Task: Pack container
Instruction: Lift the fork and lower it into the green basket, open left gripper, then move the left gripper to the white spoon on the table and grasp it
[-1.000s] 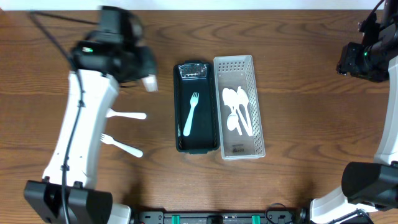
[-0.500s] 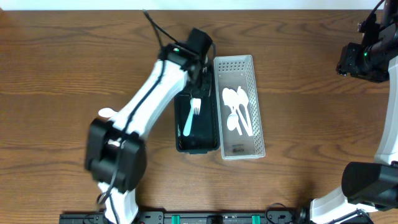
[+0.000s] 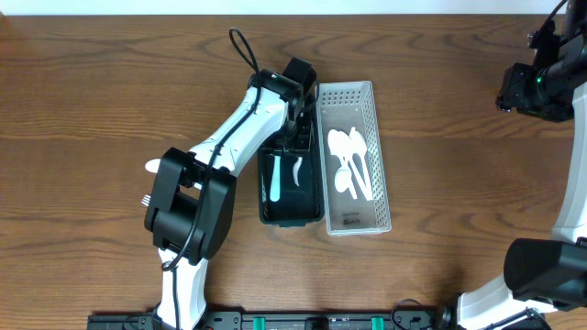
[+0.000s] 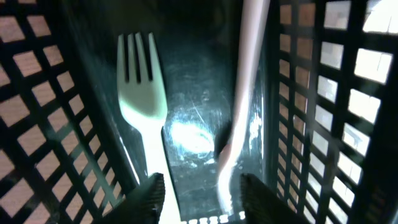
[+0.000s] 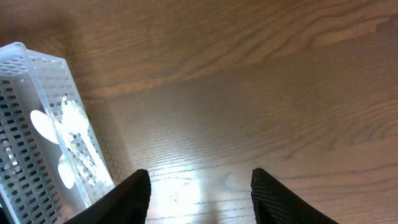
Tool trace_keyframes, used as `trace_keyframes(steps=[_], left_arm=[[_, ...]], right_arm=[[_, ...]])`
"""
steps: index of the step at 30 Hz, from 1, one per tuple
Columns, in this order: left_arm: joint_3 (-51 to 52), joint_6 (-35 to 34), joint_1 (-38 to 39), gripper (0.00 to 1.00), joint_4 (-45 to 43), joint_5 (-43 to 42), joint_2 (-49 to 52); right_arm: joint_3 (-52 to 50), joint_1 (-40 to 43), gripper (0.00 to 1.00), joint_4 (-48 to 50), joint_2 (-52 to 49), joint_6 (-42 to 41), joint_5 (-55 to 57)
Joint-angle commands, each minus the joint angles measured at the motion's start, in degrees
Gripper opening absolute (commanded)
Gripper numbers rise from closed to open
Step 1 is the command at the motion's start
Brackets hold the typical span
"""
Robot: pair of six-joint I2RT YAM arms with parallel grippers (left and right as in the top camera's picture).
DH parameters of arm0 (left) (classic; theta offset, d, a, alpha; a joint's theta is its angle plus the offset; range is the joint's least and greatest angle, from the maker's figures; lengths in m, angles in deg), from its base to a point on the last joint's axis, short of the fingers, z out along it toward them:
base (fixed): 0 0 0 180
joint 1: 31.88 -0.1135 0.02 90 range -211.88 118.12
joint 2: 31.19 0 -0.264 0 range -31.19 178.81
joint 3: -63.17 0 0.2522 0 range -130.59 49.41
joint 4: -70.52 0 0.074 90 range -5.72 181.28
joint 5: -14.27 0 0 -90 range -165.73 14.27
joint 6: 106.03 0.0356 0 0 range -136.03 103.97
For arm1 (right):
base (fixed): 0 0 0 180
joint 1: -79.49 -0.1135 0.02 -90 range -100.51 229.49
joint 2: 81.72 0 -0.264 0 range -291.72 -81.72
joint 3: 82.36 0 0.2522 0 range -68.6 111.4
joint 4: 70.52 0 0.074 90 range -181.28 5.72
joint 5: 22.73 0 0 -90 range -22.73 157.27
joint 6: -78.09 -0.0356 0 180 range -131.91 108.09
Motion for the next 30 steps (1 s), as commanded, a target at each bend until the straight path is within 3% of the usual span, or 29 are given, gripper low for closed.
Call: trace_keyframes(steps=[1,4,8,12,16,20,22,30], left_arm=[[-1.64,2.36,-0.15,0.47,1.22,1.51,-3.21],[-3.15,3.28,-0.15,0.48,2.08,6.34,-7.52],[-4.09,3.56,-1.66,0.64,2.01,13.03,-16.83],[-4.09,-0.09,-8.17,0.63,1.79,14.67,-25.35],[-4.07,-10.95,-18.78,0.63,2.40,14.60,-29.59],[-2.80,-30.62,-29.66,0.64,5.90,10.43,-28.68],[-1.46,-36.24,-32.22,0.70,5.88,8.24,-27.30],[-0.44,-46.34,-33.81,0.73,5.90,8.37,-16.17]], right_arm=[[0.70,0.46,0.55,-0.07,0.17,0.70,0.20],[0.70,0.46,0.56,-0.04,0.17,0.72,0.20],[0.70,0.46,0.57,-0.07,0.17,0.72,0.20],[0.70,0.46,0.57,-0.11,0.17,0.72,0.20],[0.70,0.46,0.58,-0.11,0.17,0.72,0.20],[0.70,0.46,0.59,-0.09,0.17,0.70,0.17],[0.70,0.46,0.59,-0.09,0.17,0.70,0.17],[0.70,0.46,0.59,-0.11,0.17,0.68,0.17]])
